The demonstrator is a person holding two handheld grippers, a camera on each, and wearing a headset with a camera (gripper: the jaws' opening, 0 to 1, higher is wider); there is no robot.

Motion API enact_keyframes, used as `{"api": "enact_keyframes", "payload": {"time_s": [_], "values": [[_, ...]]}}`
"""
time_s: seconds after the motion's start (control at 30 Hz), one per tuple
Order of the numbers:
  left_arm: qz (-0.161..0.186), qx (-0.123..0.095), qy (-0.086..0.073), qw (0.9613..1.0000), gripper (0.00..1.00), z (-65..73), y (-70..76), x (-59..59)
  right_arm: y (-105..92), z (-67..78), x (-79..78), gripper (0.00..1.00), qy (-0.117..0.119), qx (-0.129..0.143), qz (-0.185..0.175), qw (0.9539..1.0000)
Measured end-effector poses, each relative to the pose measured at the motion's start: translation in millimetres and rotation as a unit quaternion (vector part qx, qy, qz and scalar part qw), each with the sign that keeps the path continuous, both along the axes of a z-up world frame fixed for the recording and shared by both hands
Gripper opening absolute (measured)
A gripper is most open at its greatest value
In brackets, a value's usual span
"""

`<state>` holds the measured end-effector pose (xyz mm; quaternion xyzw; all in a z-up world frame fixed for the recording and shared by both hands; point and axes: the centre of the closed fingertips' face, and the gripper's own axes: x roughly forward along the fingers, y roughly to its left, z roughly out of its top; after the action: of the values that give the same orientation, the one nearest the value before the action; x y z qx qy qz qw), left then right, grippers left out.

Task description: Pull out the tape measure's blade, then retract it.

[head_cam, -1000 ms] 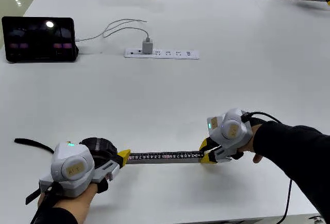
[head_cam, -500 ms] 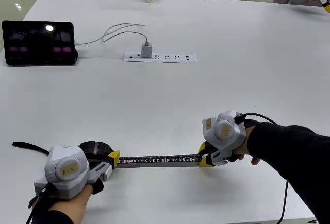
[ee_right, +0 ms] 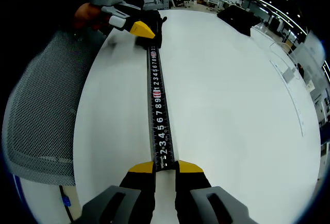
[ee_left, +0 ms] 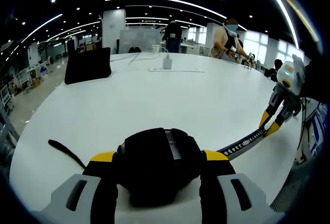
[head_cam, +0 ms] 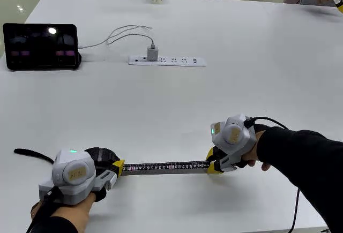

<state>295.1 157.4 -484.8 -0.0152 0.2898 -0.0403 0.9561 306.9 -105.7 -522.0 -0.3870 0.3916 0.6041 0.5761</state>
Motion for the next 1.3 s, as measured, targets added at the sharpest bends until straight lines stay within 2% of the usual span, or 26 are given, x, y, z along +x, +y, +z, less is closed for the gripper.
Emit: {"api": "enact_keyframes", "payload": {"time_s": [0.43,0.63,0.8,1.3], "values": [[0.0,-0.001,0.0,1.0,0.59,-1.0,-0.4,0.1,1.3,-0.2,-0.5,0.11,-0.003,0.002,-0.023,0.9997],[0.0,-0.002,0.003,1.0,0.59,-1.2,0.0,0.1,3.3,0.0,-0.4,0.11,-0.004,-0.001,-0.014,0.9999],[-0.001,-0.002,0.004,1.0,0.59,-0.9,-0.1,-0.3,6.6,0.7,-0.5,0.11,0.003,0.007,-0.032,0.9994],[-0.002,-0.002,0.01,1.0,0.59,-1.6,0.4,-1.3,14.5,-0.1,-1.0,0.11,0.006,0.003,-0.026,0.9996]]}}
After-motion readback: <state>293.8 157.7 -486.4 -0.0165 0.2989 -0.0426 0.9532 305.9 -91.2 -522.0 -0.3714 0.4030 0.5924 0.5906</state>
